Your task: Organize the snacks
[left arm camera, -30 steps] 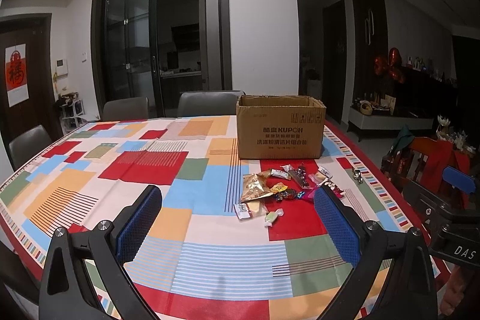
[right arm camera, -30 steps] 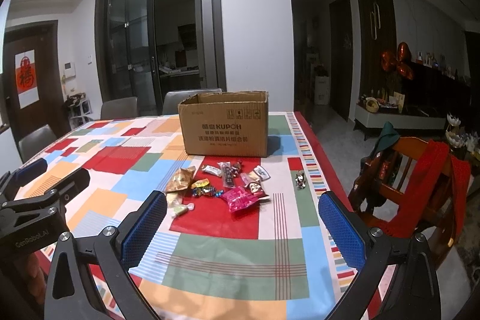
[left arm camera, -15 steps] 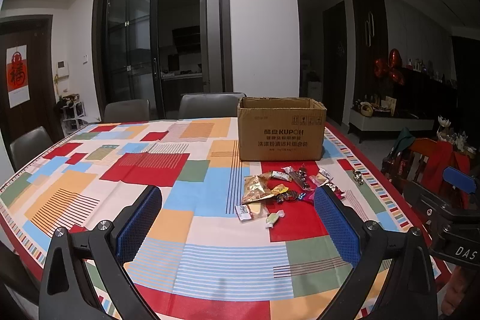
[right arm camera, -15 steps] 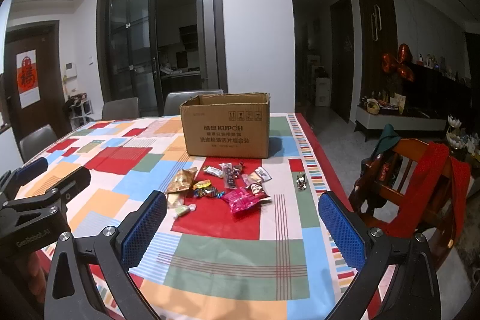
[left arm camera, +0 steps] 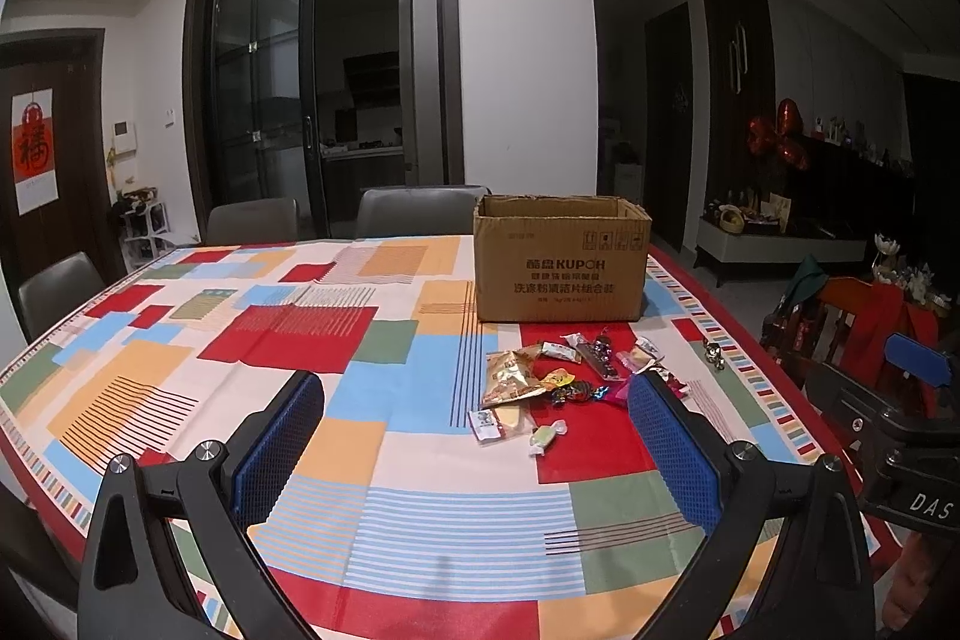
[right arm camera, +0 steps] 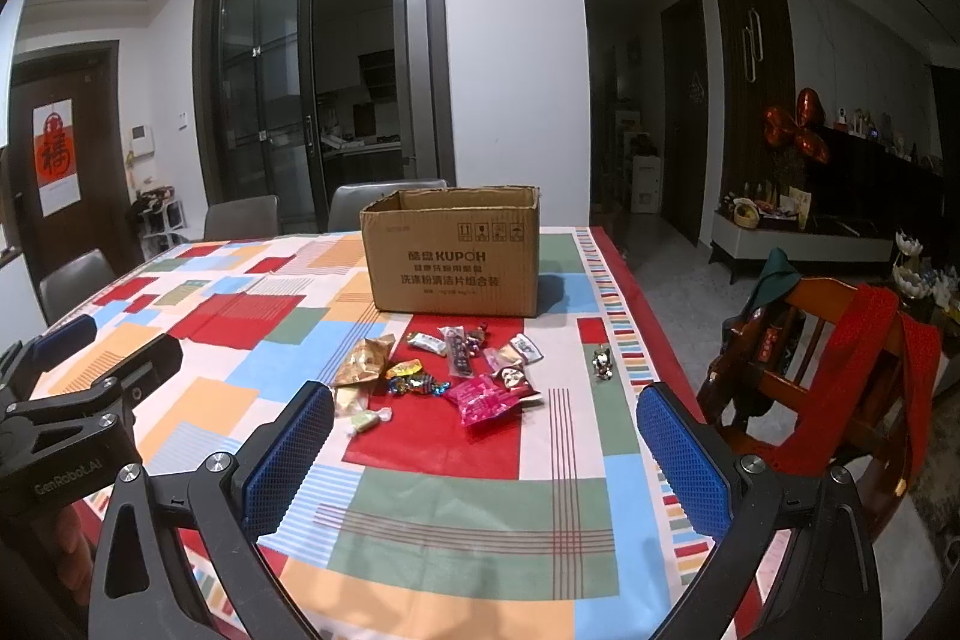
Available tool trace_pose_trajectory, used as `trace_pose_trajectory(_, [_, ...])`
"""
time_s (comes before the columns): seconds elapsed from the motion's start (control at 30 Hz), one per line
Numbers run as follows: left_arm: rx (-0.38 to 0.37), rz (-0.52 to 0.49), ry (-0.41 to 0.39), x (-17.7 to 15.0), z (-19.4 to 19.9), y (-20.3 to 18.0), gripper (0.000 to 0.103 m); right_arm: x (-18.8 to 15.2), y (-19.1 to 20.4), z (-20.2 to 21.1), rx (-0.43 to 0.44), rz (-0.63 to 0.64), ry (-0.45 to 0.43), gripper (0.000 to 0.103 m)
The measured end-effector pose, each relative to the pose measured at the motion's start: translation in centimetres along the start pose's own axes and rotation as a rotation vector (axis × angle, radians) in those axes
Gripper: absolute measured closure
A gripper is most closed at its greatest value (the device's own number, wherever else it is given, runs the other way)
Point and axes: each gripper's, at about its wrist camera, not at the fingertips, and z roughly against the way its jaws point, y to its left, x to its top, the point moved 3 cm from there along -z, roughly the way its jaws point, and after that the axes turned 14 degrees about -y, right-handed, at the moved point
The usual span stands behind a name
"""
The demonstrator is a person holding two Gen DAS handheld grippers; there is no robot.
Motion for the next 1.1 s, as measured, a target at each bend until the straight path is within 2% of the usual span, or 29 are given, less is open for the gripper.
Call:
trace_pose_trajectory(0.47, [-0.021,0.008,-0.001,0.0,-0.1,-0.2,0.0,0.2,0.1,0.0,0.002,-0.002,0.003,0.001])
trace_pose_trajectory(0.7, [-0.039,-0.014,0.027,-0.9,-1.2,-0.6,0.0,-0.7,0.1,-1.2,0.022,-0.007,0.032,0.001])
trace_pose_trajectory(1.1, [-0.058,-0.038,0.116,-3.4,-5.5,-1.2,0.0,-3.7,0.2,-6.0,0.052,-0.011,0.151,0.001])
